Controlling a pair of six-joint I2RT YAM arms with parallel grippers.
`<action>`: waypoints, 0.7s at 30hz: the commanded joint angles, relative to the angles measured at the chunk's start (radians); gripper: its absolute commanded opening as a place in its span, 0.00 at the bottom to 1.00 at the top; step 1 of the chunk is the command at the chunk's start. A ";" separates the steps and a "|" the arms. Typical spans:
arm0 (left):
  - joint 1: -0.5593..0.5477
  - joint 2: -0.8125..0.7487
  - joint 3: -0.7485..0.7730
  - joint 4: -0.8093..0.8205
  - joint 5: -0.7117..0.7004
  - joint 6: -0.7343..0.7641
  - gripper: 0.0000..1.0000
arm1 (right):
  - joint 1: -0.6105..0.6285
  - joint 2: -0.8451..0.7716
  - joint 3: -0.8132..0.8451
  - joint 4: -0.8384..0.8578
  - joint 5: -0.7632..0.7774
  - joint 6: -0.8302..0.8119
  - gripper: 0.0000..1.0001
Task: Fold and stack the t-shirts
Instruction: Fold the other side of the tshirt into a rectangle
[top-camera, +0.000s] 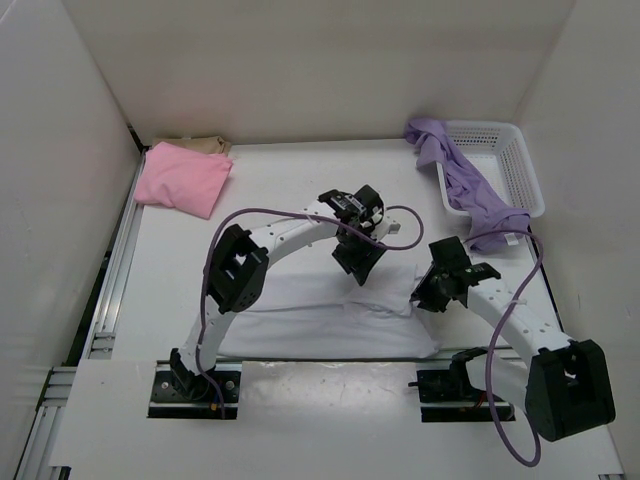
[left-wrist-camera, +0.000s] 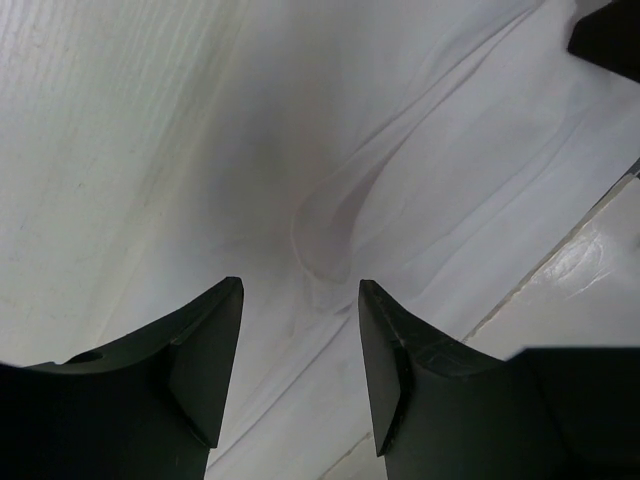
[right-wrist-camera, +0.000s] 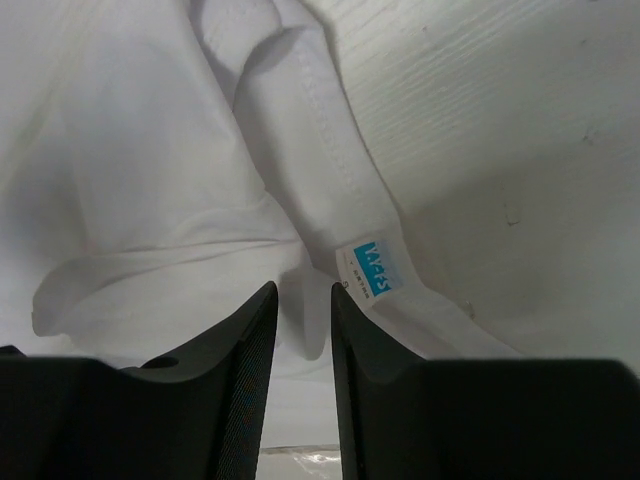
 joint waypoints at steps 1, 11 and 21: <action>-0.024 -0.013 0.029 0.025 0.062 0.001 0.60 | -0.004 0.016 -0.011 0.072 -0.092 -0.031 0.33; -0.042 0.042 0.015 0.015 0.031 0.001 0.54 | -0.013 0.077 -0.021 0.081 -0.104 -0.041 0.30; -0.042 0.050 0.025 0.015 0.003 0.001 0.10 | -0.013 0.067 -0.021 0.061 -0.074 -0.062 0.13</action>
